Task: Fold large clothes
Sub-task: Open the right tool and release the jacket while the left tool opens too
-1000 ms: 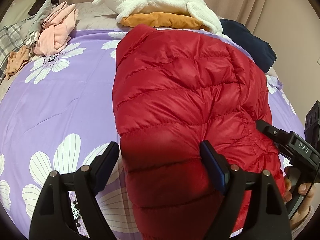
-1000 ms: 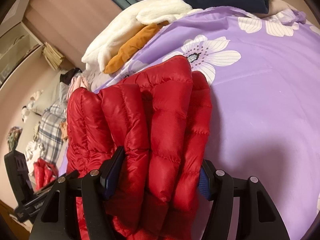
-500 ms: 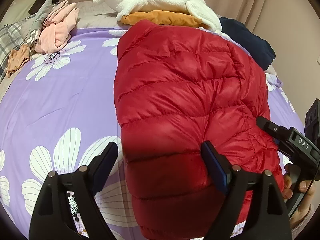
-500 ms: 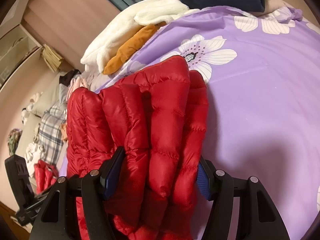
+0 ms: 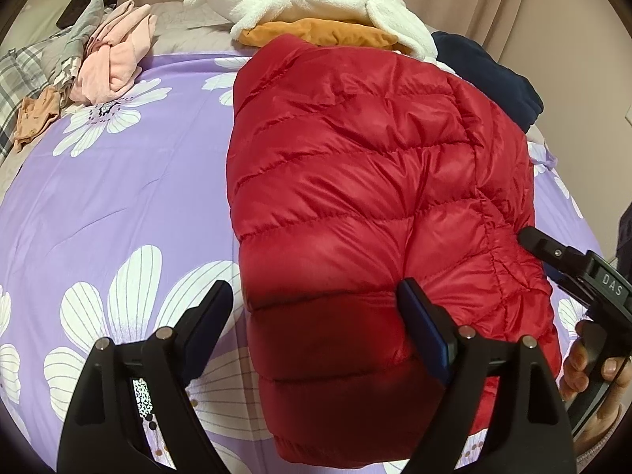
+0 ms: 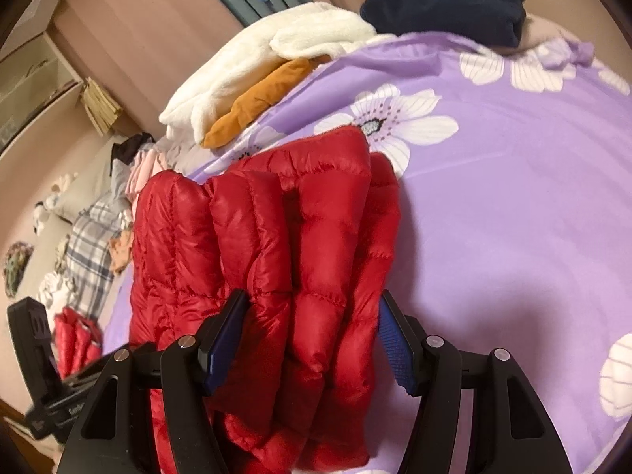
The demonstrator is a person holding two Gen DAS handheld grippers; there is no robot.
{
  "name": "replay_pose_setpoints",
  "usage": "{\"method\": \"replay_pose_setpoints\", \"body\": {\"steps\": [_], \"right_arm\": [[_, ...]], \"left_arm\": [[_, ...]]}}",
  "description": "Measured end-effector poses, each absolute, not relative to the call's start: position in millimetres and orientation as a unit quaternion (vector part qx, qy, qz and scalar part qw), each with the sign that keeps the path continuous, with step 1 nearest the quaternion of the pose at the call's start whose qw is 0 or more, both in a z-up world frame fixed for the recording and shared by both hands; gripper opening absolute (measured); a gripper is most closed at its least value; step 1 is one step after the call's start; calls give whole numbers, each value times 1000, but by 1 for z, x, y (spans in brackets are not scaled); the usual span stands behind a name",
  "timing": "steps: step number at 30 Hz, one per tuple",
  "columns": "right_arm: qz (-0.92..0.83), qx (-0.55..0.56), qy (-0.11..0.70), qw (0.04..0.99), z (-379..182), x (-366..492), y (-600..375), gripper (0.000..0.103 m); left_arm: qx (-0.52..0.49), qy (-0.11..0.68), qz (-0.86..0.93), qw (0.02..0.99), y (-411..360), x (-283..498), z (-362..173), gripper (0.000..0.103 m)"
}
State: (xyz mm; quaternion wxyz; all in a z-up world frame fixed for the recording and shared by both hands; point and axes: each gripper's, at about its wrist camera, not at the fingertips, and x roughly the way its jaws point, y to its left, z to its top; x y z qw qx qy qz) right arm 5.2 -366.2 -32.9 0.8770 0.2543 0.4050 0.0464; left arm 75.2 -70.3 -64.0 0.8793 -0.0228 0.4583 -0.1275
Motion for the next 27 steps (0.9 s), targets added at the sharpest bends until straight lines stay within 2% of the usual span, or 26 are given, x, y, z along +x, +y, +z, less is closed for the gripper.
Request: {"method": "replay_pose_setpoints", "body": {"steps": [8, 15, 19, 24, 27], "right_arm": [[-1, 209, 387, 898, -16, -4, -371, 63], [37, 204, 341, 917, 2, -4, -364, 63], [103, 195, 322, 921, 15, 7, -344, 63], [159, 185, 323, 914, 20, 28, -318, 37], [149, 175, 346, 910, 11, 46, -307, 37]], "left_arm": [[-23, 461, -130, 878, -70, 72, -63, 86], [-19, 463, -135, 876, -73, 64, -61, 86], [-13, 457, -146, 877, -79, 57, -58, 80], [-3, 452, -154, 879, -83, 54, -58, 74], [-2, 453, -157, 877, -83, 55, -60, 74]]}}
